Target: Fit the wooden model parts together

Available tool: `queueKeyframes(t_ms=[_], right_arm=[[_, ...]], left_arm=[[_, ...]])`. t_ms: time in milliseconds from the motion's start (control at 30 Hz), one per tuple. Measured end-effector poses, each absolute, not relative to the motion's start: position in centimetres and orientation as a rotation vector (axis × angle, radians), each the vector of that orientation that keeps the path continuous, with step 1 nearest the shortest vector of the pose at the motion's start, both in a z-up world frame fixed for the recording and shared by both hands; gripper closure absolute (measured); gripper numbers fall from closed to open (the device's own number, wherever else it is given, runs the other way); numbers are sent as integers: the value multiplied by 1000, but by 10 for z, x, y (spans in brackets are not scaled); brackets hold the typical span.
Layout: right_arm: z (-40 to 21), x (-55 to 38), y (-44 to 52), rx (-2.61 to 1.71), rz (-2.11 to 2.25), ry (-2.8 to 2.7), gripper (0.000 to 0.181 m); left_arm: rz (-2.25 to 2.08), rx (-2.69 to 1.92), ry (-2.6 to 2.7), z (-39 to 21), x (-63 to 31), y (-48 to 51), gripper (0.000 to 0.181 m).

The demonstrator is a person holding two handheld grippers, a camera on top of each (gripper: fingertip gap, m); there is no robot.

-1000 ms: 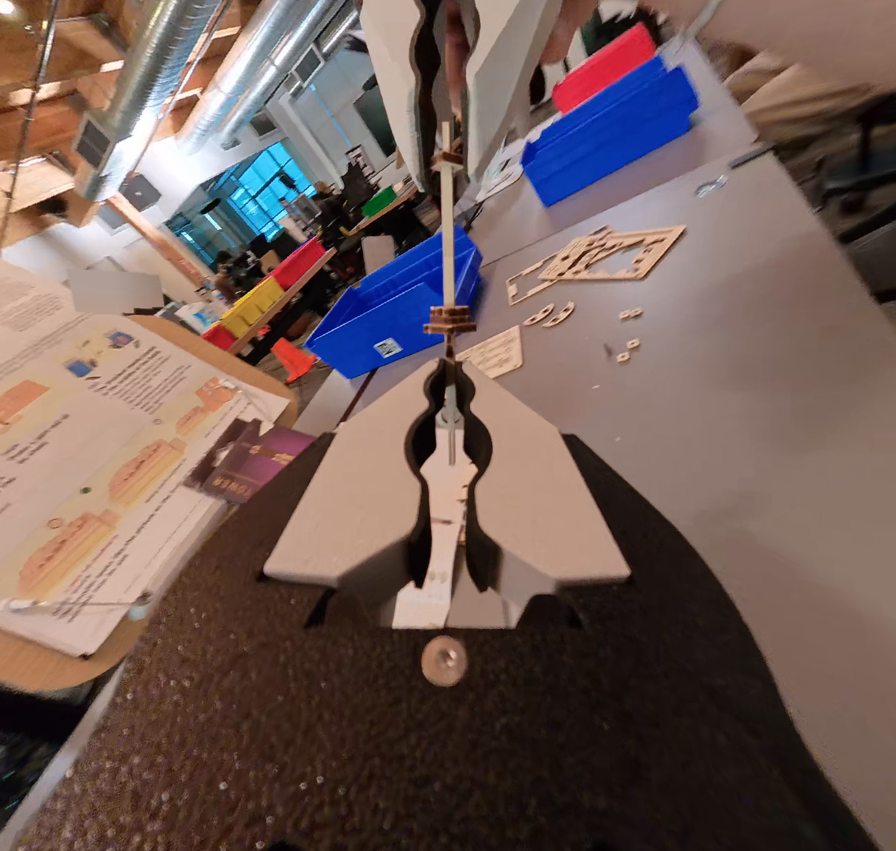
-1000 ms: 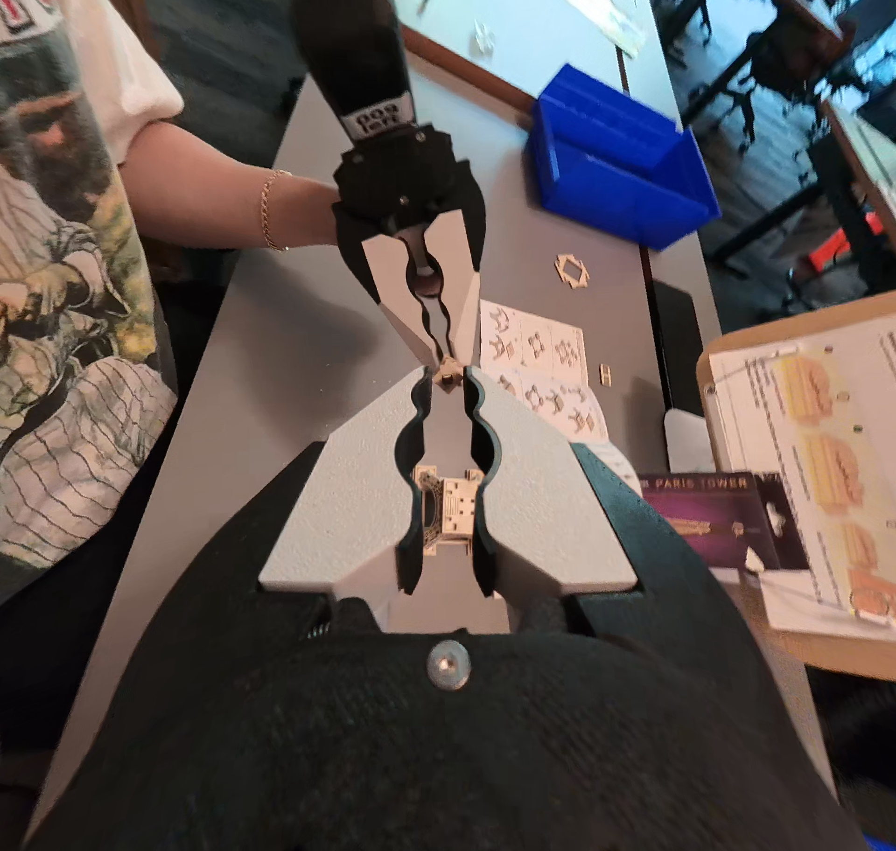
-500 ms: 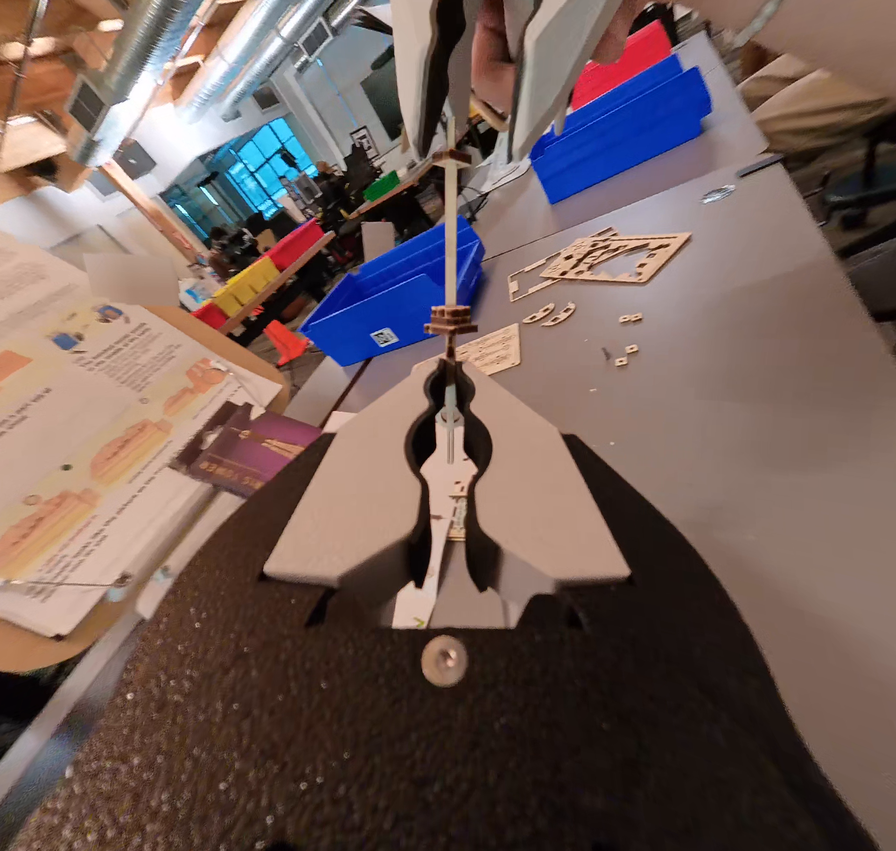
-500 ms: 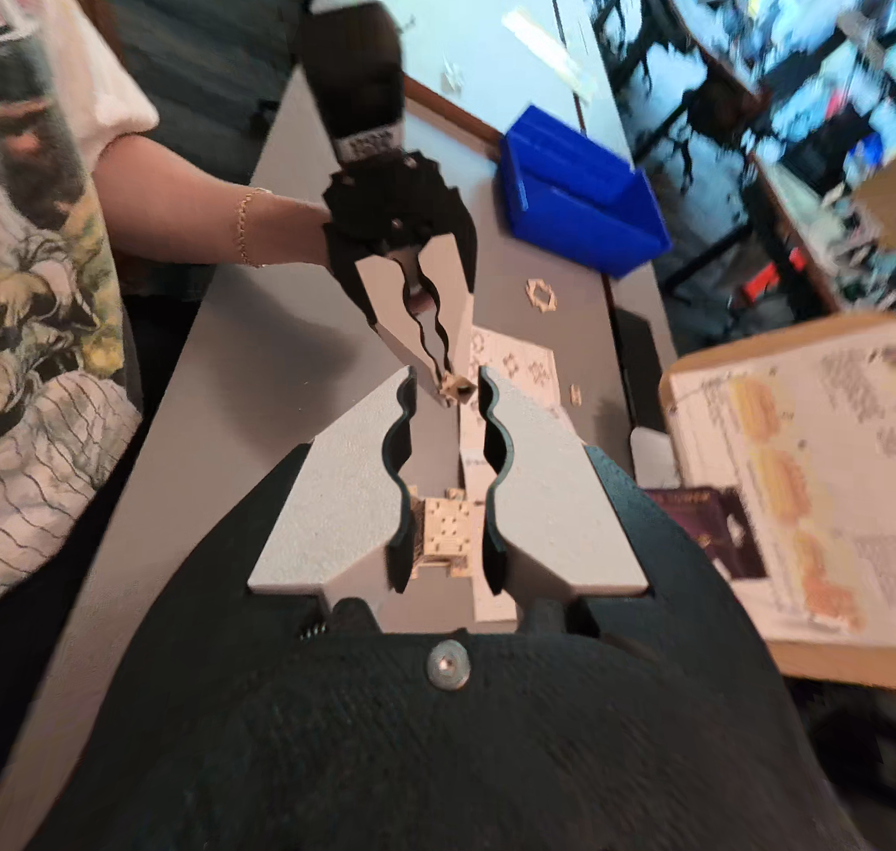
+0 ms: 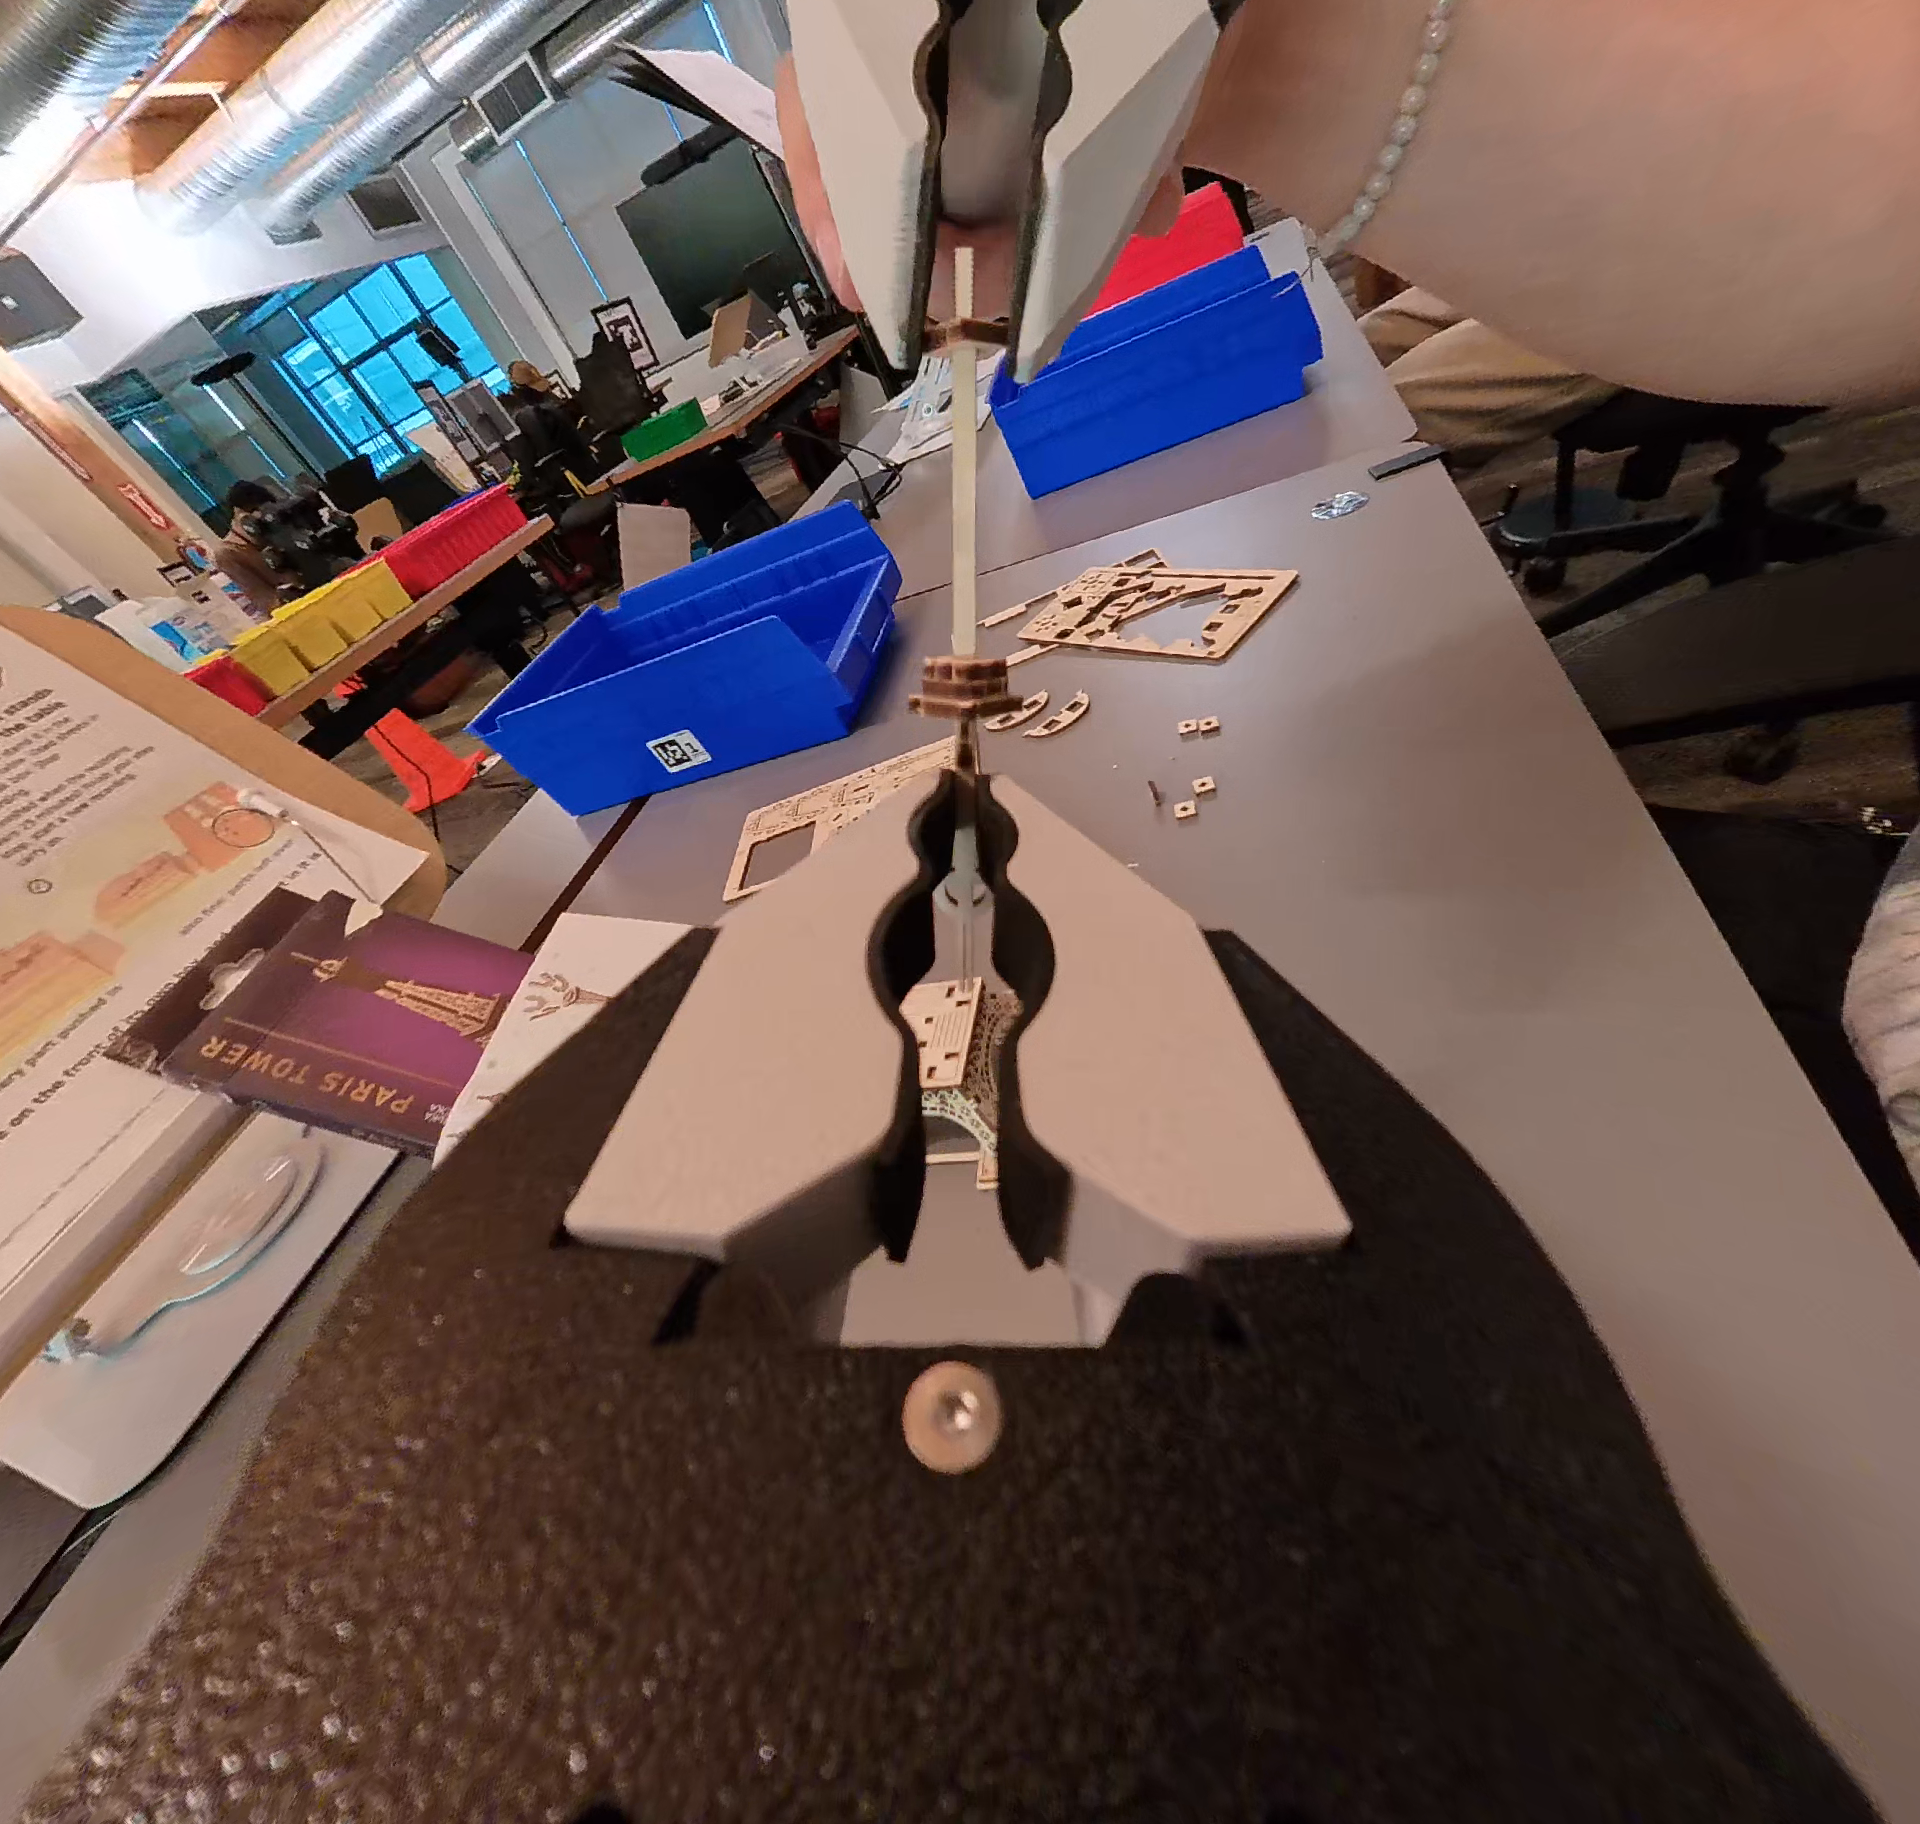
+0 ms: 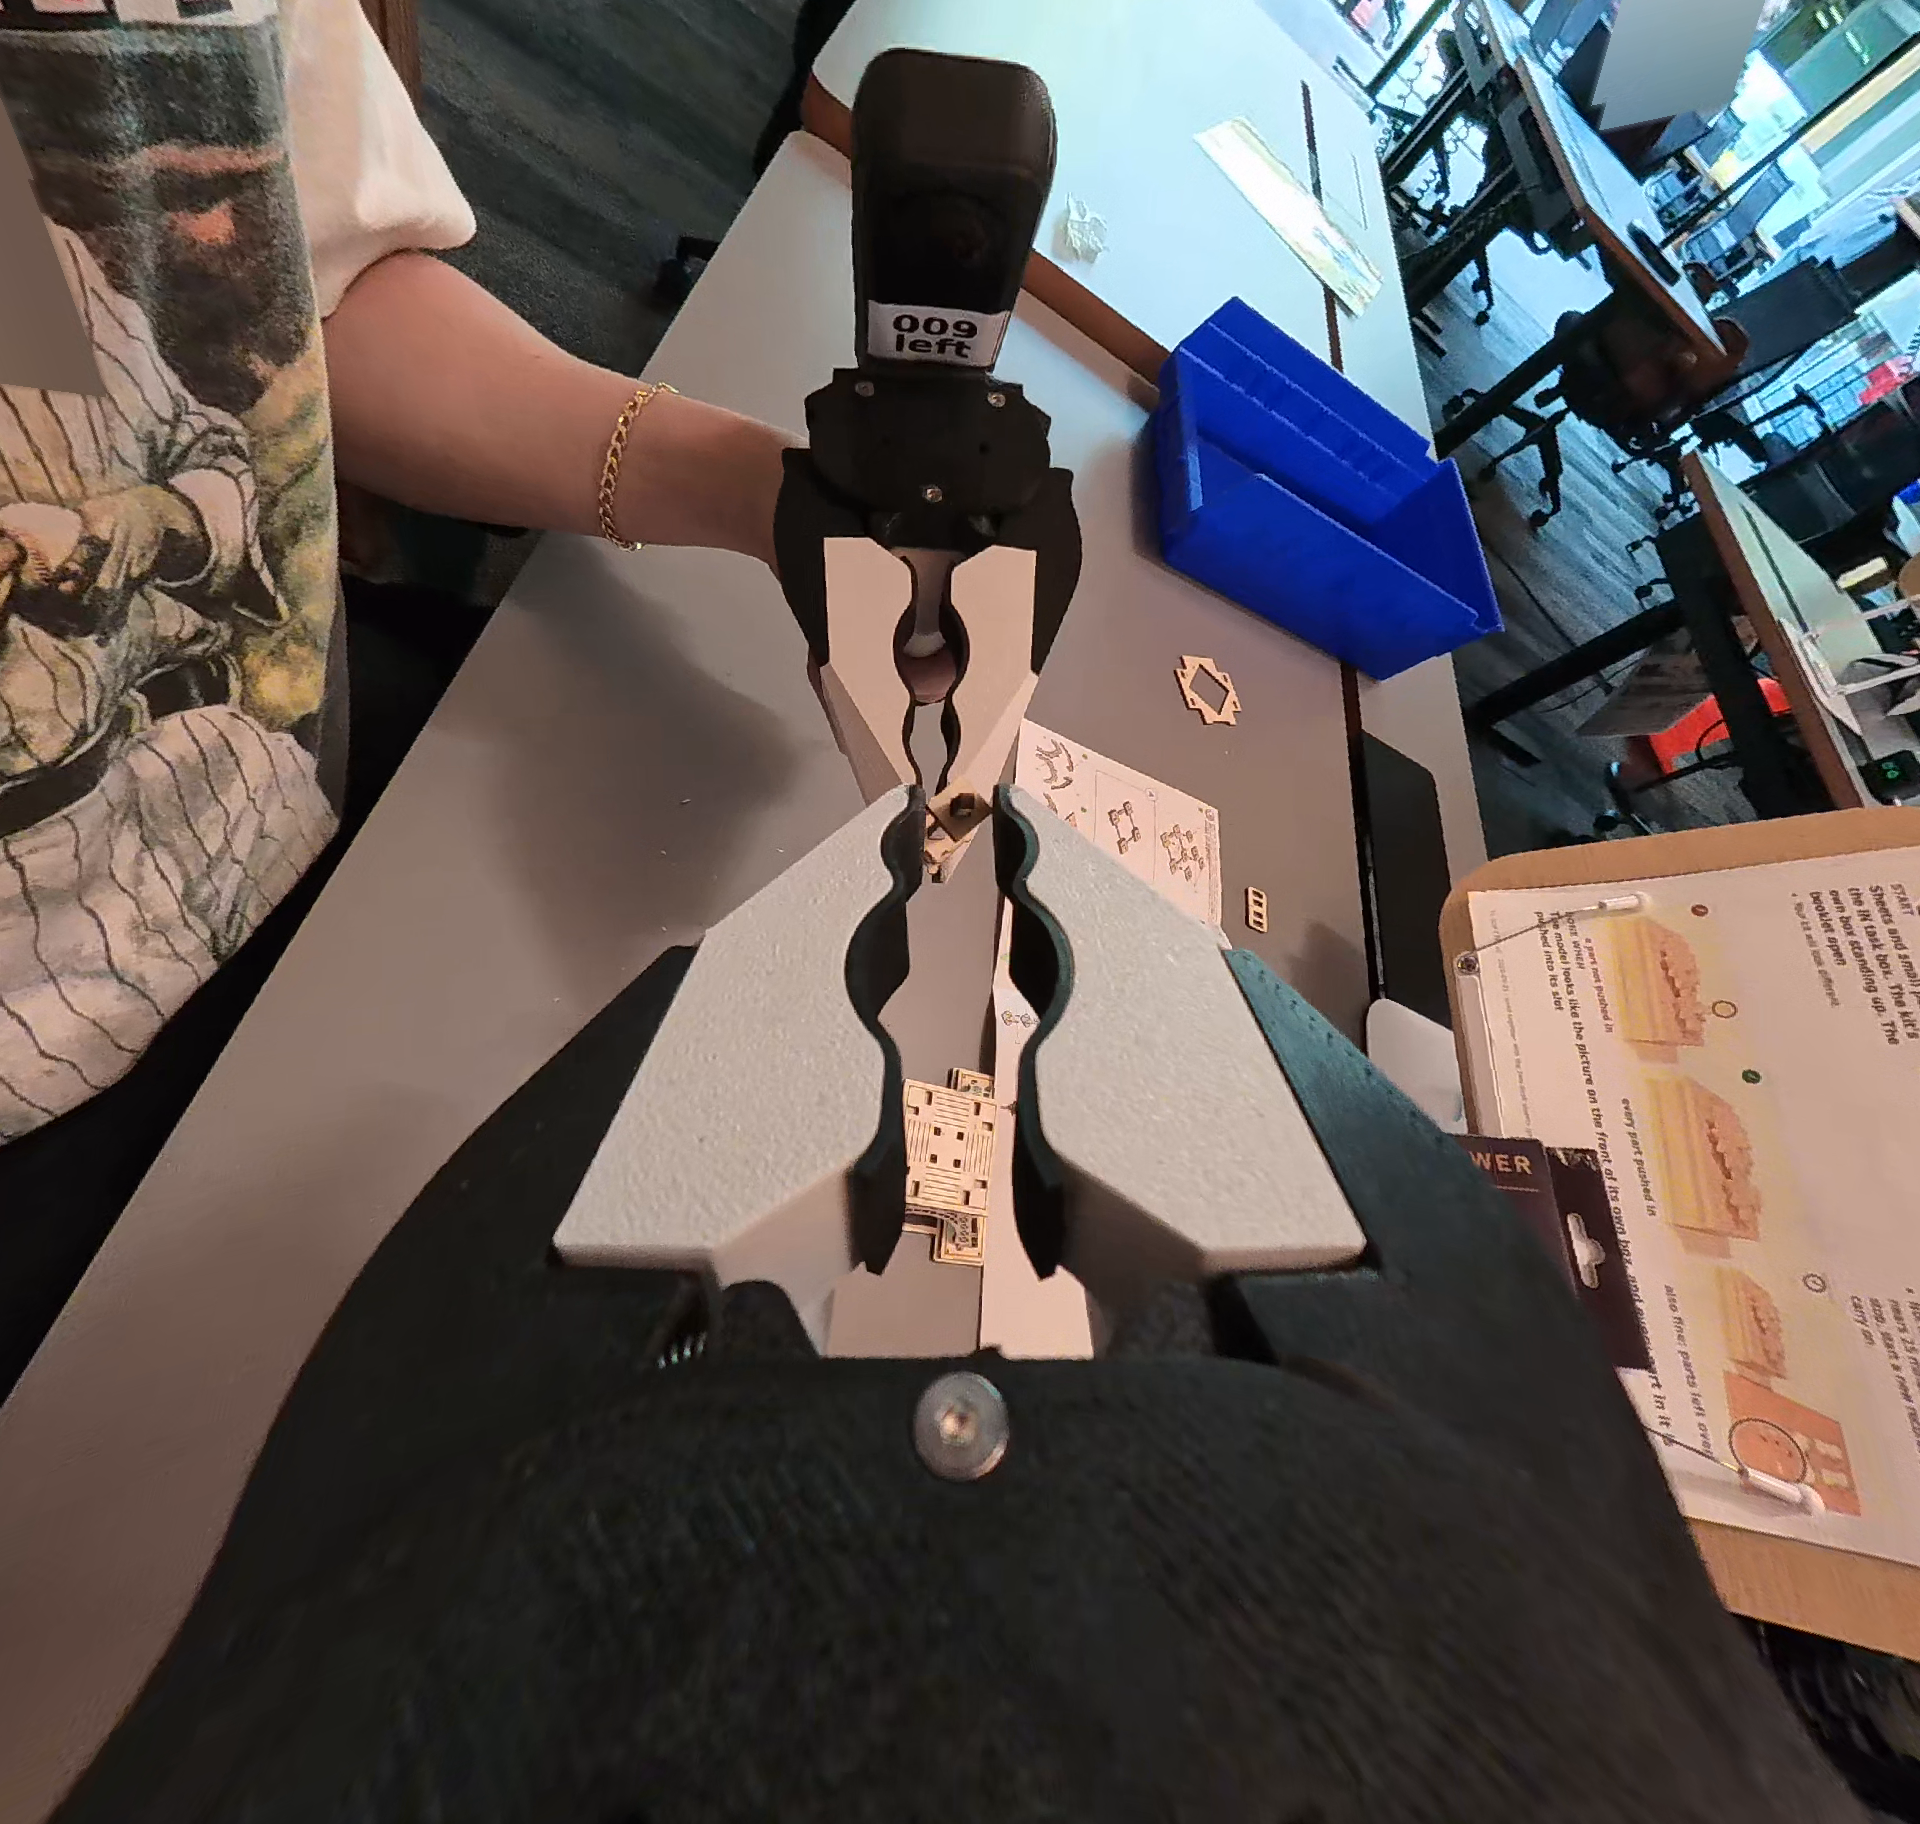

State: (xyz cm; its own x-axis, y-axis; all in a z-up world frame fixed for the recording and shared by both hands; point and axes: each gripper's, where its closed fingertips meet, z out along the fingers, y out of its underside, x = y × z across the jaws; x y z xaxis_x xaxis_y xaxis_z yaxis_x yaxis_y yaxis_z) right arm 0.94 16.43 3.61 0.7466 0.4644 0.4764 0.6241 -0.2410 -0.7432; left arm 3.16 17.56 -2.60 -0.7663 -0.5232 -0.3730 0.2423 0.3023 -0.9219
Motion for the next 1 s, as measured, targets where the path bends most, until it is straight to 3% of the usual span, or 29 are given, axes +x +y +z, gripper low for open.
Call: queueKeyframes(t_ms=[500, 633, 767, 1000], right_arm=[[29, 26, 180, -2070, -290, -385, 174], [28, 28, 176, -2060, -390, -448, 155], [48, 27, 169, -1948, -366, -459, 170], [49, 26, 169, -1900, -278, -459, 179]], left_arm=[[-1173, -302, 1808, -26, 56, 194, 181], [-1260, -318, 1805, -25, 55, 188, 181], [-1322, -328, 1806, -23, 53, 189, 181], [-1371, -328, 1807, -20, 50, 187, 181]])
